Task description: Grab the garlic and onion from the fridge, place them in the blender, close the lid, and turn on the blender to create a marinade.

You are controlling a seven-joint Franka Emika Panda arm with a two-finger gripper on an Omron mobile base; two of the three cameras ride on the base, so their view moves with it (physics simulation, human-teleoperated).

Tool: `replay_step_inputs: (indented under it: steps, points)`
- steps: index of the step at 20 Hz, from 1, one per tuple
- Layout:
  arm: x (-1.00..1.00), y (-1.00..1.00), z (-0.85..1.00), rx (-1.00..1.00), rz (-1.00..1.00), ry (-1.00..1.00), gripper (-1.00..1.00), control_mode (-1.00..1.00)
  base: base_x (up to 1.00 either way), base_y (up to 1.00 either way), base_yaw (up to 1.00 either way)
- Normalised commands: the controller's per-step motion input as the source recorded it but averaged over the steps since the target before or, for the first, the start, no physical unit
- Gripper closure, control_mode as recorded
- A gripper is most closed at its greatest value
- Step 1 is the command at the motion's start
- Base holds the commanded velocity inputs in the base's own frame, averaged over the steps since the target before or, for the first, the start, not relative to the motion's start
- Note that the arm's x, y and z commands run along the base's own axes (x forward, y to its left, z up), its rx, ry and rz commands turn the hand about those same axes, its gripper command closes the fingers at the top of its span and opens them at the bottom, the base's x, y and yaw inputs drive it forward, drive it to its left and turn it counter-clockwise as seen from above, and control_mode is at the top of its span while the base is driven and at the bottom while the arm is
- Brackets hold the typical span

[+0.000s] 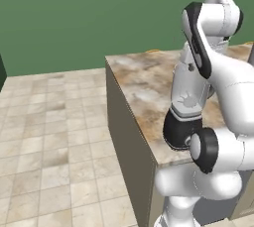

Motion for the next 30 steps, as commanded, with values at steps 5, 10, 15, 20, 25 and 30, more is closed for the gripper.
replay_step_inputs:
  steps: [5, 10, 15, 20, 25, 30]
  points:
    - [-1.0, 0.6, -0.26, 0.03, 0.0, -0.06, -1.0, -1.0, 0.0, 0.0, 0.0]
    - [-0.95, 0.54, -0.59, 0.01, 0.0, 0.0, -1.0, -1.0, 0.0, 0.0, 0.0]
    - [-0.64, 0.3, -0.51, 0.0, 0.0, 0.0, -1.0, -1.0, 0.0, 0.0, 0.0]
    - [-0.51, 0.08, -0.38, 0.0, 0.0, 0.0, -1.0, -1.0, 0.0, 0.0, 0.0]
    - [-0.03, 0.0, 0.0, 0.0, 0.0, 0.0, -1.0, -1.0, 0.0, 0.0, 0.0]
    - [-0.13, 0.0, -0.01, 0.0, 0.0, -0.03, -1.0, 1.0, -0.37, 0.01, 0.09]
